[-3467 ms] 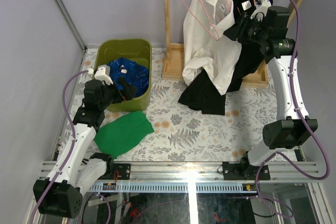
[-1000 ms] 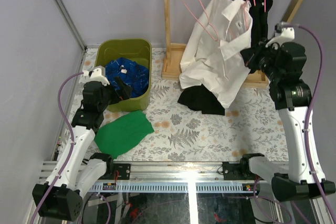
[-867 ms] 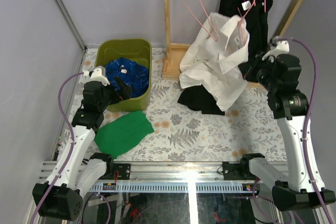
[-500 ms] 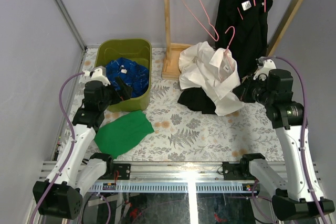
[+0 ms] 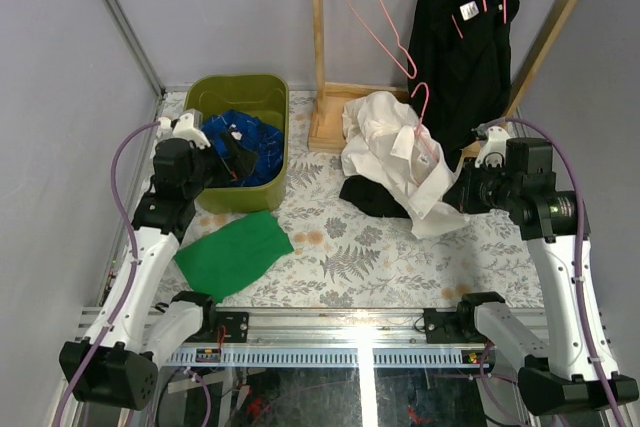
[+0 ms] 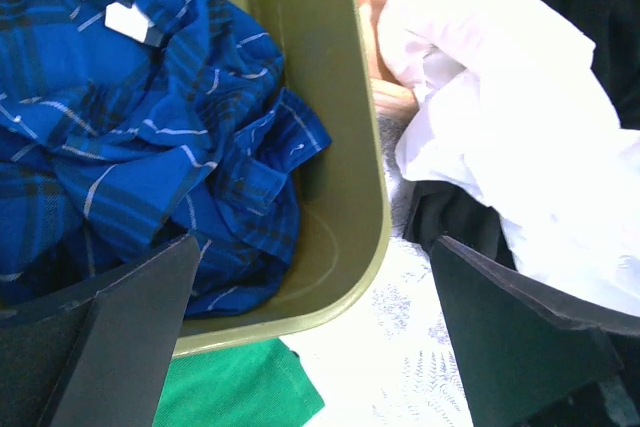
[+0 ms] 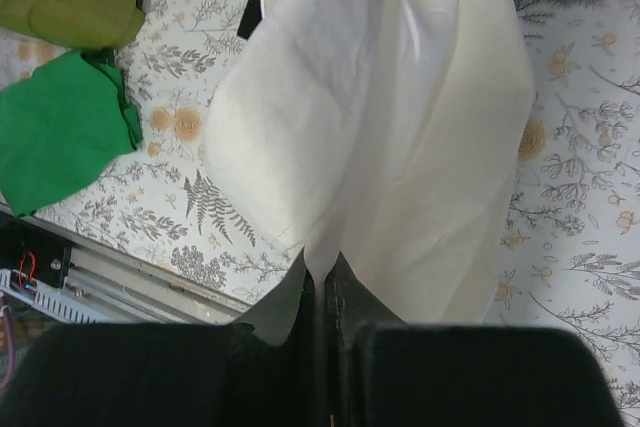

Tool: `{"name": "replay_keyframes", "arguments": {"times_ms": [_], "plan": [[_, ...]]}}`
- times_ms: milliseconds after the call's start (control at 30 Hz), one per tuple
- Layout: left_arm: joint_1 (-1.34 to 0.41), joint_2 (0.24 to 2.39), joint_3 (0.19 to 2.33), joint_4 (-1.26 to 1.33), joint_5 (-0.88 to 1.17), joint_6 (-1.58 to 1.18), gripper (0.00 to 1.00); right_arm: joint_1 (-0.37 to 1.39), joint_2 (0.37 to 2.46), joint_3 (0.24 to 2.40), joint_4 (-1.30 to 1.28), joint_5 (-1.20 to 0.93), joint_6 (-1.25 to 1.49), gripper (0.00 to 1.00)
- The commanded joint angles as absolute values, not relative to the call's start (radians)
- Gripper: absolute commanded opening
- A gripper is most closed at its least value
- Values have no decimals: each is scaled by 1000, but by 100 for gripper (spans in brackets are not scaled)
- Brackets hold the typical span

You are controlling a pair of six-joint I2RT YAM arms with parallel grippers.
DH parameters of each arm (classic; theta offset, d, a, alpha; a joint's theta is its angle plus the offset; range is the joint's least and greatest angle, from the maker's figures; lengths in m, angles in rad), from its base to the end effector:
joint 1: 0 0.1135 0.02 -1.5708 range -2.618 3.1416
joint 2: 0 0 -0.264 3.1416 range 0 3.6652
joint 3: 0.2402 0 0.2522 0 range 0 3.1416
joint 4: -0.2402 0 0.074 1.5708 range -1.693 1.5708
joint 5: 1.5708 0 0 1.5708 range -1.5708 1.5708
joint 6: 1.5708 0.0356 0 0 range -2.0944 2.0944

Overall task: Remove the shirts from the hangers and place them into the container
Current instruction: Remove the shirt from the hanger.

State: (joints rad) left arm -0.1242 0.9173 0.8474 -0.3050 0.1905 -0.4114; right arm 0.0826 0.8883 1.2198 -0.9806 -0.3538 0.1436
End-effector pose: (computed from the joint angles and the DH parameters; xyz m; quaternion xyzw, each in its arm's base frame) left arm 0.2070 -0.0326 0.3260 -0.0647 0.8219 -0.2241 0.5196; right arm 0.1496 0.0248 0.3899 -0.0513 0.8837 0.2060 0.4172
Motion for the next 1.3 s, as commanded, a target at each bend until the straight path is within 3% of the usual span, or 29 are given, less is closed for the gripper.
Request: {"name": "replay_keyframes", "arguments": {"times_ms": [0,300,467,667,967,1133,1267], "plan": [[-126,935,907,-308,289,-417,100,87,887,1220,-1035,-434,97,0],[-157,1031,951,-258,661,-463,100,87,863,1170,-974,-810,39,0],[-353,1057,988,-233,575,-475,100,88,850,1158,-955,-886,22,0],[-552,1087,979,-19,540,-635,100,89,831,1136,-929,-967,7,0],[-613,1155,976,117,499,-714,95,89,798,1079,-877,-1003,23,0],[-615,1194,952,226,558,-790,77,89,786,1073,-870,-1018,20,0],[-615,1218,933,306,623,-839,52,88,772,1063,-864,-1009,21,0]]}}
